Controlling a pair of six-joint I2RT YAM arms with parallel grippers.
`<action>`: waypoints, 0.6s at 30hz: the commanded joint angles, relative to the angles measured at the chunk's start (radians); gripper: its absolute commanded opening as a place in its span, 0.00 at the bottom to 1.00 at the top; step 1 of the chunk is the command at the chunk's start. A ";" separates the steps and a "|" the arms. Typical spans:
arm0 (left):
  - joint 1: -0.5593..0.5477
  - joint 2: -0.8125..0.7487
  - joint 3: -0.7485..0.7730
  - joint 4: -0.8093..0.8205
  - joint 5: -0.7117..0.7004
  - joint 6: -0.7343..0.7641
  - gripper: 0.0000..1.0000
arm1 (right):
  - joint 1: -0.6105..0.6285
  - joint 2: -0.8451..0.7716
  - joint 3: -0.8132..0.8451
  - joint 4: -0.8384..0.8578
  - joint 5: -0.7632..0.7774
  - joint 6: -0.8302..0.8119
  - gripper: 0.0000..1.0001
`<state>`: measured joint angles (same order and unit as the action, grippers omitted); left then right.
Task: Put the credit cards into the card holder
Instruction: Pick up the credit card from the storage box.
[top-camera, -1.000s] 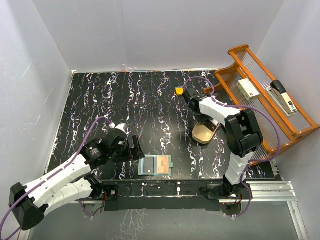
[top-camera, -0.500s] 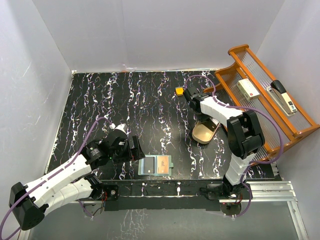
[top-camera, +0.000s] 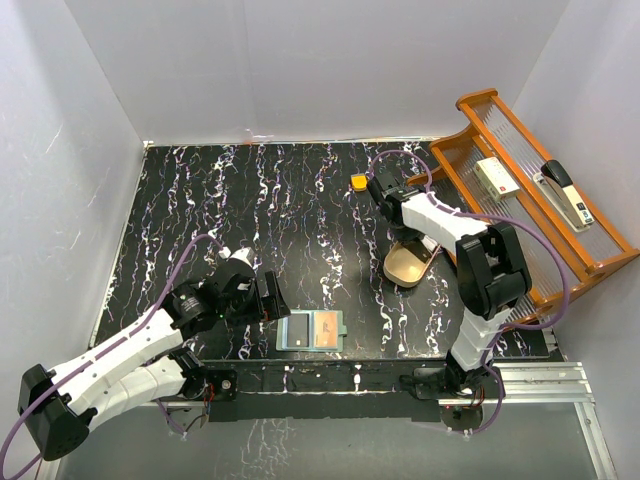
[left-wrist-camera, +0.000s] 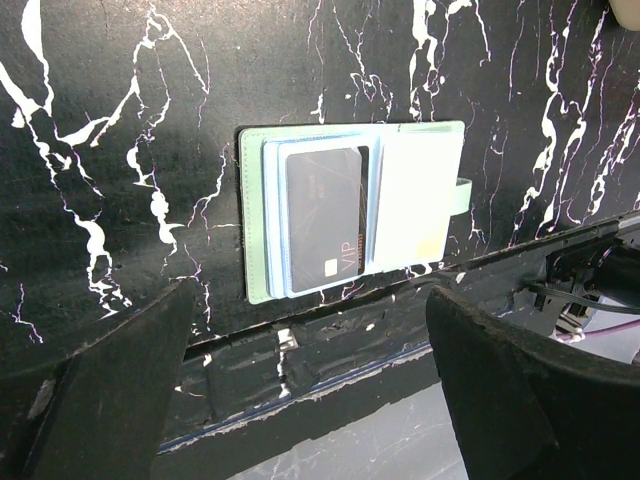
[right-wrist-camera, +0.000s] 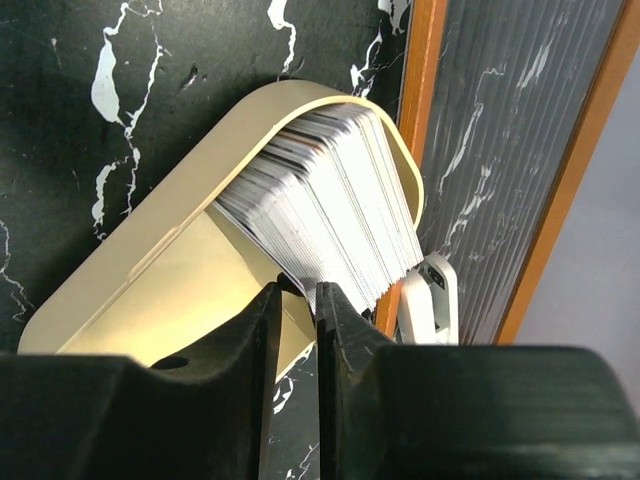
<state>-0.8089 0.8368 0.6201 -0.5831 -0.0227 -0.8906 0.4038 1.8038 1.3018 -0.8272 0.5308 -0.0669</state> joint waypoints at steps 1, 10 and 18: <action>-0.004 -0.002 -0.003 0.002 0.018 0.004 0.98 | -0.008 -0.056 0.057 -0.011 0.012 0.019 0.14; -0.005 0.004 0.021 0.009 0.025 0.024 0.97 | 0.002 -0.175 0.041 -0.095 -0.205 0.084 0.01; -0.006 0.021 0.014 0.055 0.065 -0.029 0.95 | 0.019 -0.283 0.072 -0.165 -0.290 0.141 0.00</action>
<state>-0.8089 0.8532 0.6205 -0.5644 0.0010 -0.8959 0.4118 1.5887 1.3079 -0.9493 0.3038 0.0250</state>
